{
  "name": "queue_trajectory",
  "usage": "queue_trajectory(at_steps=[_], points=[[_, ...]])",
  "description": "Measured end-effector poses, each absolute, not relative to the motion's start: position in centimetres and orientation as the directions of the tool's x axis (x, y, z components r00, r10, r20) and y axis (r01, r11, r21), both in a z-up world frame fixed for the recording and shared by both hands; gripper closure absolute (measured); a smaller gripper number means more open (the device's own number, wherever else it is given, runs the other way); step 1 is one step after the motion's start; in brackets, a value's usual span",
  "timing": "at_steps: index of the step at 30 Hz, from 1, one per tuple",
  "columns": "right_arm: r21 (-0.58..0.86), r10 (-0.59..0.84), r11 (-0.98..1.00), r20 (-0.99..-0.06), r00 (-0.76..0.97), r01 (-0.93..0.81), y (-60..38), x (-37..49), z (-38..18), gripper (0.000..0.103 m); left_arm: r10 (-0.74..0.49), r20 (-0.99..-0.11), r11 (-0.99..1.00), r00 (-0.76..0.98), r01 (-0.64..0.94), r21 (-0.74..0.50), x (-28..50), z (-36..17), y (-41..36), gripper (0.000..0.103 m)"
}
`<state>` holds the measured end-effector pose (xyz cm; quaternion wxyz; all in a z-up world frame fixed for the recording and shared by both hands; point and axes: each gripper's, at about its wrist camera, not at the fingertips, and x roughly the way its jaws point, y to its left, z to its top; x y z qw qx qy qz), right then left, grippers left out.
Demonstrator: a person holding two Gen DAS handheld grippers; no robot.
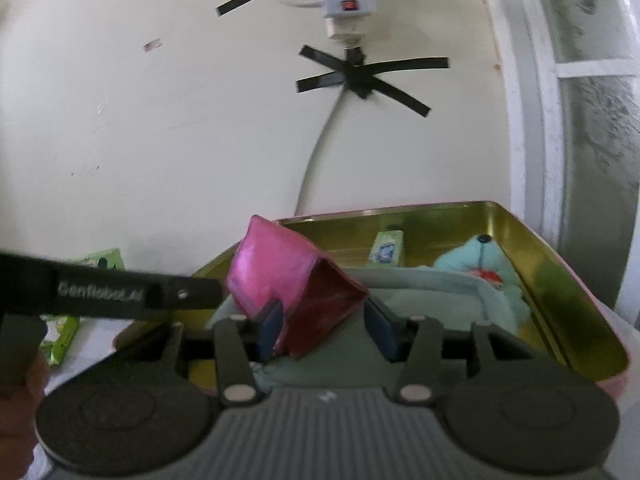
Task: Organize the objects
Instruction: 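Carry the pink pouch into the tin and open the right tool, then grasp the green Dafi wipes pack with the right tool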
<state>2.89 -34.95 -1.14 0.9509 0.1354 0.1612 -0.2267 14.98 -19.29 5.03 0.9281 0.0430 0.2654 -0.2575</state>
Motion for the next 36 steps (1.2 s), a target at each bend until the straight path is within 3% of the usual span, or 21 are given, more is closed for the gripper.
queue_trajectory(at_steps=[6,10,12,15,17,19,23,27,30,32,36], points=[[0.213,-0.407,0.855,-0.291,0.866,0.474,-33.9,0.1,0.5,0.056,-0.461,-0.476,0.875,0.749,0.474,-0.100,13.5,5.9,-16.1,0.034],[0.120,-0.441,0.865,-0.282,0.852,0.487,-33.0,1.0,2.5,0.057,-0.432,-0.464,0.898,0.774,0.418,-0.138,12.8,6.0,-12.6,0.034],[0.105,-0.424,0.872,-0.327,0.845,0.478,-33.5,2.8,2.9,0.058,-0.388,-0.459,0.919,0.799,0.373,-0.128,12.4,5.8,-10.2,0.034],[0.117,-0.398,0.856,-0.471,0.787,0.503,-35.4,6.8,2.0,0.059,-0.308,-0.446,0.951,0.841,0.292,-0.105,11.8,5.5,-6.4,0.033],[0.130,-0.390,0.850,-0.497,0.775,0.511,-36.3,9.3,1.7,0.058,-0.250,-0.448,0.968,0.858,0.218,-0.124,11.9,5.1,-3.6,0.033],[0.091,-0.396,0.848,-0.546,0.738,0.522,-36.5,12.8,2.2,0.063,-0.214,-0.472,0.974,0.855,0.150,-0.171,12.5,4.7,-1.3,0.033],[-0.045,-0.437,0.845,-0.631,0.640,0.533,-36.0,17.8,4.0,0.058,-0.160,-0.473,0.976,0.866,0.068,-0.205,12.3,4.7,2.5,0.033],[0.064,-0.345,0.894,-0.536,0.770,0.444,-33.1,15.4,7.9,0.055,-0.056,-0.448,0.984,0.892,-0.027,-0.177,12.2,4.3,5.9,0.033],[0.152,-0.188,0.941,-0.506,0.842,0.301,-29.4,14.7,8.5,0.055,-0.026,-0.488,0.957,0.873,-0.119,-0.265,13.9,3.3,8.9,0.033],[0.189,-0.075,0.962,-0.516,0.853,0.199,-26.5,15.3,7.7,0.054,-0.036,-0.493,0.936,0.869,-0.143,-0.321,14.5,2.7,9.9,0.033],[0.231,0.063,0.969,-0.582,0.810,0.091,-21.1,19.2,4.1,0.054,-0.012,-0.493,0.932,0.870,-0.169,-0.322,15.1,0.5,10.0,0.033]])
